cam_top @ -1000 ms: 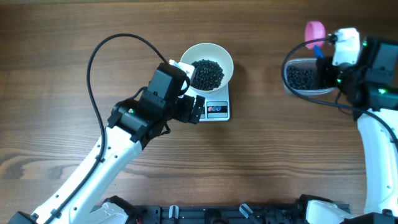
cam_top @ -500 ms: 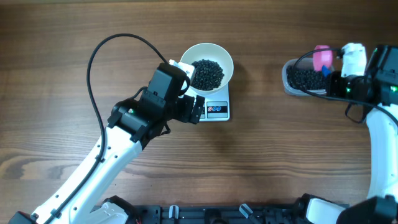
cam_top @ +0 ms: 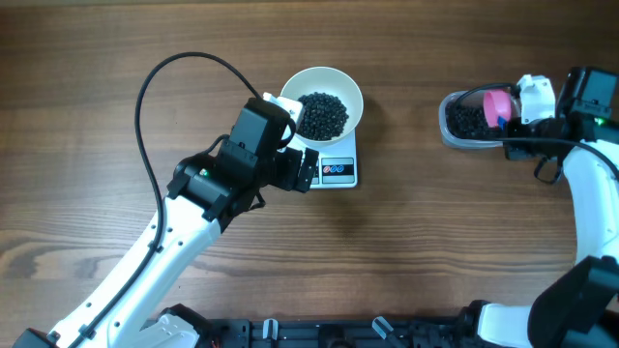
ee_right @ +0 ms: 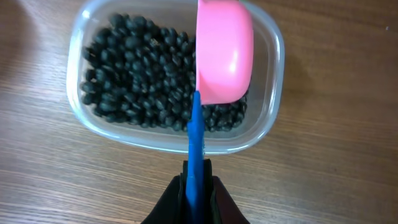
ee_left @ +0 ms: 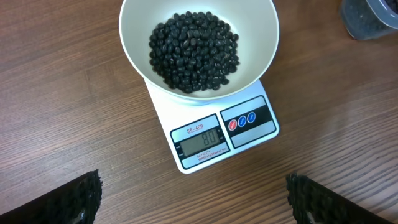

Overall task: Scoop item into bowl and weigh 150g on scale
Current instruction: 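Lower the scoop into the beans and drag to fill it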

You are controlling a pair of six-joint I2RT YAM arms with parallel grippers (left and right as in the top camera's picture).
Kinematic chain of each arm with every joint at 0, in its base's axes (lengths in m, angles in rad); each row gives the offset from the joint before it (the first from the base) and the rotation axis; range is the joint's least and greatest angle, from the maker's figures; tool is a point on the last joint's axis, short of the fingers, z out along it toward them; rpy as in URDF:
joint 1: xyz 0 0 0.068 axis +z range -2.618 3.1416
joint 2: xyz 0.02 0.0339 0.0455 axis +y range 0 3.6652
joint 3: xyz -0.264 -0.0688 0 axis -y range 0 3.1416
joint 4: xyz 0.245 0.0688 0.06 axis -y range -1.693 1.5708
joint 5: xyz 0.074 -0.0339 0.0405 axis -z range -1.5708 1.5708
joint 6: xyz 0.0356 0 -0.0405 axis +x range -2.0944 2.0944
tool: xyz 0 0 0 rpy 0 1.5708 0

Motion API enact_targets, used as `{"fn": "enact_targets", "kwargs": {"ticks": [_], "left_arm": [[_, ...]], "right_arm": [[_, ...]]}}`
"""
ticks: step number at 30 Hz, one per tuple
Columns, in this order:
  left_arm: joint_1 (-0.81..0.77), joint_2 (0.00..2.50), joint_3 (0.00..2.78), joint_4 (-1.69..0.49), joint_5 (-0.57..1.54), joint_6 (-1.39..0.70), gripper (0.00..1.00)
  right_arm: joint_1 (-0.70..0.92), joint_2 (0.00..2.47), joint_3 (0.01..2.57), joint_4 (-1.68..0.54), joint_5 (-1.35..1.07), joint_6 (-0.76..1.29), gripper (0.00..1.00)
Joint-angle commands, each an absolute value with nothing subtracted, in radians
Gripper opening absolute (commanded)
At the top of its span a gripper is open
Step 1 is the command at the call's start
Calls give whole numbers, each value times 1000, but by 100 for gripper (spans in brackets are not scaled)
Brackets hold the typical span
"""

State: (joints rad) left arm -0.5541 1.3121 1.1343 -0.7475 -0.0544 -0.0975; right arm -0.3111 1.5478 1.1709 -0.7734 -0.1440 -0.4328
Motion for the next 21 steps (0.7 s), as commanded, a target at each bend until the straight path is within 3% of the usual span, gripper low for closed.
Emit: {"fn": "enact_targets", "kwargs": {"ticks": [1,8,21], "left_arm": [[-552,1320,1148,-745,-46,-83,100],[-552,1320,1148,-745,-46,-82,100],[-553,1320,1148,-745,-46,-83,100]], "right_arm": [[-312,1595,1170,-773,-154,-442,4],[-312,1607,1170,-803,-354,-442,4],[-312,1607,1170,-860,-399,-496,4]]}}
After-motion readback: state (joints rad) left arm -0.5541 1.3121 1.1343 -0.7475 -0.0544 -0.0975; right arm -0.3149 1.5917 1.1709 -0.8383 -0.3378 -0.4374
